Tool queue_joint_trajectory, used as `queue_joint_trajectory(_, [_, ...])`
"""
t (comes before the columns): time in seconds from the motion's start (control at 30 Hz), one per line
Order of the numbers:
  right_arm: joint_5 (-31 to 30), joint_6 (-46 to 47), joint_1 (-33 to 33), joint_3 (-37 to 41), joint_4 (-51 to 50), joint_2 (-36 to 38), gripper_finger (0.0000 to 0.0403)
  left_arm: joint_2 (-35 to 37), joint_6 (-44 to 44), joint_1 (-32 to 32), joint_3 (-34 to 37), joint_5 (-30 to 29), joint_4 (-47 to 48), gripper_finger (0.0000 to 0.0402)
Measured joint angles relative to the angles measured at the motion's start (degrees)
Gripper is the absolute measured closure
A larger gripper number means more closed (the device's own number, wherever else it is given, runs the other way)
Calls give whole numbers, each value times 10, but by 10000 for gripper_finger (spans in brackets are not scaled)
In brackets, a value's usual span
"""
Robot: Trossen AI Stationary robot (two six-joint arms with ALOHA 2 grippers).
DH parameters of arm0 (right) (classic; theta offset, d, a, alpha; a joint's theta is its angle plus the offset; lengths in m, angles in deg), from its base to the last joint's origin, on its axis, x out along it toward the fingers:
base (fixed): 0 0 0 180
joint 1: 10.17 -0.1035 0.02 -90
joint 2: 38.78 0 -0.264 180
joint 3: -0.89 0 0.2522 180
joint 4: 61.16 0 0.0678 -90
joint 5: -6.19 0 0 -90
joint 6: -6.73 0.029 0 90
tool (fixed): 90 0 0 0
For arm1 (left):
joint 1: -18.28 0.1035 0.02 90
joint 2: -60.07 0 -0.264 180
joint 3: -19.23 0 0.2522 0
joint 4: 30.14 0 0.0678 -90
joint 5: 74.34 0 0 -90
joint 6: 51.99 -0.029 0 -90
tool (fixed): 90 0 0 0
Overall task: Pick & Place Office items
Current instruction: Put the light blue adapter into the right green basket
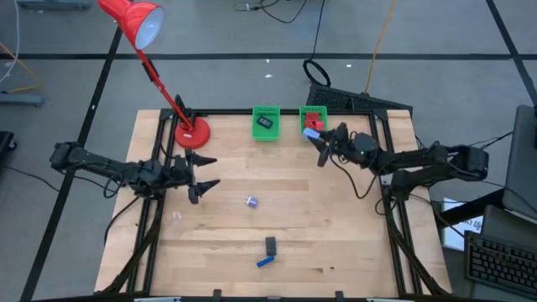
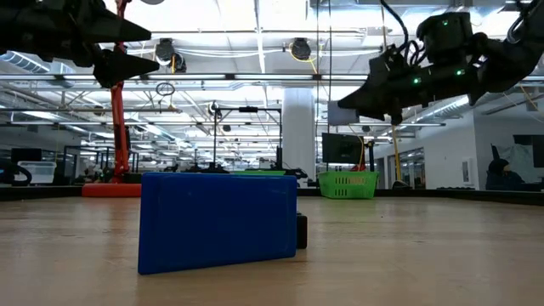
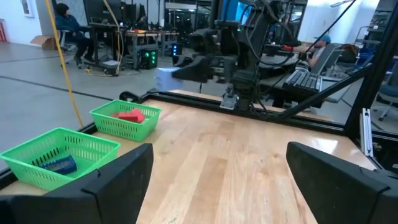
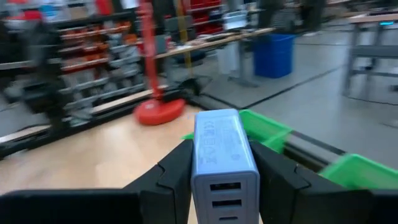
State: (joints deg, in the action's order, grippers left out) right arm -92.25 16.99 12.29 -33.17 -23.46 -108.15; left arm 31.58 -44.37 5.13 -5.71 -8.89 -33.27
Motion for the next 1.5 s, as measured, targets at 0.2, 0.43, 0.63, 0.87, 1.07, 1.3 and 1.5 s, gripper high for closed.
queue_joint_trajectory(0.2, [-48,18,59,0,45,-45,280,0,0,0,0,0,0,20])
queue_joint_trajectory(0.43, [-35,32,105,0,100,-138,280,0,0,0,0,0,0,19])
queue_joint_trajectory(0.63, [-36,32,145,-16,151,-209,280,0,1,0,0,0,-1,29])
queue_joint_trajectory(0.87, [-35,32,168,-65,148,-277,280,0,1,0,0,1,-1,26])
queue_joint_trajectory(1.07, [-36,32,169,-75,150,-310,274,0,1,0,0,1,-1,16])
queue_joint_trajectory(1.3, [-37,26,169,-75,151,-316,240,0,1,0,0,1,-1,20])
queue_joint_trajectory(1.5, [-34,26,169,-75,151,-309,202,0,1,0,0,1,-1,31])
